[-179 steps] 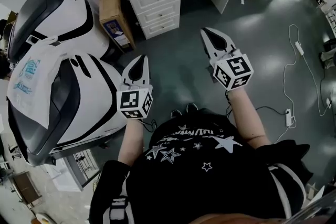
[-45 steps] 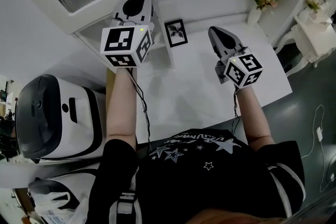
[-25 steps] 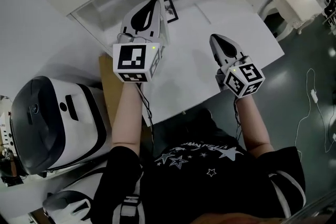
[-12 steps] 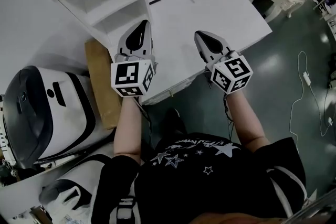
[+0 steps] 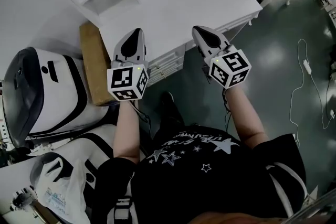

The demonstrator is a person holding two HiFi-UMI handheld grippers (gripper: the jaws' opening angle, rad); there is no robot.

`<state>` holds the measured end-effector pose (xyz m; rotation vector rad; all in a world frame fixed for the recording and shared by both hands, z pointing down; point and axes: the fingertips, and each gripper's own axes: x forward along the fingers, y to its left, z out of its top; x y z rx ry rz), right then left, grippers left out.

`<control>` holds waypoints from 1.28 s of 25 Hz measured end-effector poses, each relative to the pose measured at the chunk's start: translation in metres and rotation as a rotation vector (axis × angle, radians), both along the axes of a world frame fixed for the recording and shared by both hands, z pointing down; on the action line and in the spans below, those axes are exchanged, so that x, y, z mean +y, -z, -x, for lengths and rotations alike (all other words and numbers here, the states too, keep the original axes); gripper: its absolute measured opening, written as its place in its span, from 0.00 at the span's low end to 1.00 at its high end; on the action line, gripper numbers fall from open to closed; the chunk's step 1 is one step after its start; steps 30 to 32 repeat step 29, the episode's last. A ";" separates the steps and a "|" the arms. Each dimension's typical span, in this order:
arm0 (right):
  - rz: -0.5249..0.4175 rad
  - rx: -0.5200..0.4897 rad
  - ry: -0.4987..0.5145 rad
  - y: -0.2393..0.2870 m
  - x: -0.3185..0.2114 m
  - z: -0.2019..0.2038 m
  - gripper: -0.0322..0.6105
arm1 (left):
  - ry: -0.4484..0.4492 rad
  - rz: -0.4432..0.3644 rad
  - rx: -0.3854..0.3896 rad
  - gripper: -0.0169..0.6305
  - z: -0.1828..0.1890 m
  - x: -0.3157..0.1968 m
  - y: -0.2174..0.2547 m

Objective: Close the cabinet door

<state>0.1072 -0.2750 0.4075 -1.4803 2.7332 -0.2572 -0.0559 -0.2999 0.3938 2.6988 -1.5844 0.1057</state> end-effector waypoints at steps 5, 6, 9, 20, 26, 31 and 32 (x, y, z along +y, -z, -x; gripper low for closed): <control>-0.014 0.009 0.000 -0.001 0.056 -0.020 0.06 | 0.017 0.021 -0.002 0.04 -0.013 0.057 -0.012; -0.013 0.010 -0.002 -0.001 0.067 -0.024 0.06 | 0.018 0.027 -0.004 0.04 -0.016 0.068 -0.015; -0.007 0.009 -0.013 -0.004 0.101 -0.040 0.06 | 0.018 0.042 -0.007 0.04 -0.026 0.101 -0.020; -0.003 -0.010 -0.074 -0.012 0.189 -0.080 0.06 | -0.005 0.097 0.019 0.04 -0.060 0.199 -0.039; 0.036 0.007 -0.085 -0.034 0.207 -0.085 0.06 | -0.014 0.167 0.010 0.04 -0.062 0.229 -0.071; 0.045 0.021 -0.093 -0.039 0.207 -0.089 0.06 | -0.017 0.185 -0.005 0.04 -0.064 0.232 -0.081; 0.045 0.021 -0.093 -0.039 0.207 -0.089 0.06 | -0.017 0.185 -0.005 0.04 -0.064 0.232 -0.081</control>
